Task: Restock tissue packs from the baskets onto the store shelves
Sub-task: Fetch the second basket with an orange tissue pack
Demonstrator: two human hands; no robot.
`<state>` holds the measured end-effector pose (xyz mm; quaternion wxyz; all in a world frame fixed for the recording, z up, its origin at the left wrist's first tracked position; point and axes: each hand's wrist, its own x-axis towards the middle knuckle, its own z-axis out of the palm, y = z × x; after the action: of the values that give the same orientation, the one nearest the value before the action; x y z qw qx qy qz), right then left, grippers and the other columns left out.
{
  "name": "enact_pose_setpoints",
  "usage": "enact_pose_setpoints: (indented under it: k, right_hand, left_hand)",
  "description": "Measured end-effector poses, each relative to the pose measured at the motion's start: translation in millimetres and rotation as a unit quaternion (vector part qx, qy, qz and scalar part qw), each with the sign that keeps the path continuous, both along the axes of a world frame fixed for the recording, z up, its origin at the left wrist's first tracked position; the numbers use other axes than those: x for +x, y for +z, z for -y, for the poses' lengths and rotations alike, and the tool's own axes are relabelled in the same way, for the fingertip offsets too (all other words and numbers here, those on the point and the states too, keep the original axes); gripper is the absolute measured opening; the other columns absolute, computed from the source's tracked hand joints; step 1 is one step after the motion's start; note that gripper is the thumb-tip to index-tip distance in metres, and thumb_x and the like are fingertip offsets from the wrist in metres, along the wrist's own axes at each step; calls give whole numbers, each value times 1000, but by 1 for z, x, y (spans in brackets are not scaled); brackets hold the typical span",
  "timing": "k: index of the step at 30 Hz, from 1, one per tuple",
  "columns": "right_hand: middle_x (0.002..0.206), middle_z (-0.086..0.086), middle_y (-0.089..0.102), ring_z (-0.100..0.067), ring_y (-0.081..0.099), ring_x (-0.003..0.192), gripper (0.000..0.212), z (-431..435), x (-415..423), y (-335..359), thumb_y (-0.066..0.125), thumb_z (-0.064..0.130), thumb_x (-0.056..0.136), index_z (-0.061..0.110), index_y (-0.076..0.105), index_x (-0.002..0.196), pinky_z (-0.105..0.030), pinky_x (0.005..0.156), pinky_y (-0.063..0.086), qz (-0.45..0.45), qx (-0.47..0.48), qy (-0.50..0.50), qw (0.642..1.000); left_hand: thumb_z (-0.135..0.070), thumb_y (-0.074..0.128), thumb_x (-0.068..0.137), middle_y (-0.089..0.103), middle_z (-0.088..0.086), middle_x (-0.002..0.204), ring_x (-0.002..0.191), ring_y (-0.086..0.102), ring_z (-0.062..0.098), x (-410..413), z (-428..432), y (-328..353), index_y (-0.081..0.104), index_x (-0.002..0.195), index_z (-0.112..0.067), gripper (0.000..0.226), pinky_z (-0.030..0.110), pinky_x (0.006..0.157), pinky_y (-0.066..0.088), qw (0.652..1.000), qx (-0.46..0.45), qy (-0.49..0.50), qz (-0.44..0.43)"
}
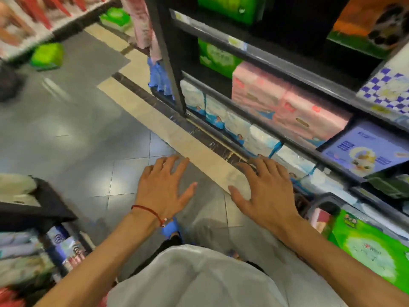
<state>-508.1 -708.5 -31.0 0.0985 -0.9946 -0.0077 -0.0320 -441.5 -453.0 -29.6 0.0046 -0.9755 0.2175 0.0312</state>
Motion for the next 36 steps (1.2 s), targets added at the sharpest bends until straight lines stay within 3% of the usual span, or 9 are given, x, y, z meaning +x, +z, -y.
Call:
enact_pose_setpoints:
  k: [8,14,21,27,32,36]
  right_hand:
    - [136,-4,63,-28,54,130,63,-116,96,-2,48,66,95,23,66,138,-50,108,43,-7,-23,71,997]
    - [133,-6,66,-30,56,126,59,-227,176,-20,52,62,94,20,69,132,-50,106,44,8,-20,109,994]
    - [136,-5,64,-28,55,129,61,-337,273,-22,58,61,95,22,63,142,-45,106,42,1,3,171,985]
    - [130,-8,66,-31,59,123,59,-405,394,-35,57,59,93,20,65,136,-47,102,46,-5,-7,233,973]
    - [129,-9,68,-32,61,121,60,-459,526,-38,56,58,91,18,68,133,-48,101,47,-11,-11,286,958]
    - [131,-9,67,-33,60,124,60,-512,631,-27,56,58,92,17,67,135,-49,103,46,-5,-7,345,938]
  left_hand:
    - [-65,41,94,57,5,143,127,55,31,56,-116,-8,53,145,-24,67,45,94,51,991,-67,119,-4]
    - [-64,40,93,58,6,142,125,57,30,108,-227,-9,54,144,-23,67,45,92,52,986,-35,162,-11]
    - [-64,35,92,60,8,142,126,56,31,177,-323,-18,57,144,-21,71,46,92,51,973,-40,227,-26]
    - [-63,38,93,59,10,141,123,58,31,278,-383,-25,56,144,-19,70,44,90,53,963,-59,261,-27]
    - [-68,29,93,51,4,149,132,50,30,393,-433,-22,47,150,-26,73,45,95,49,951,-34,303,-51]
    - [-66,35,93,52,5,149,132,50,30,469,-470,-6,48,149,-25,70,46,95,49,930,-61,361,-30]
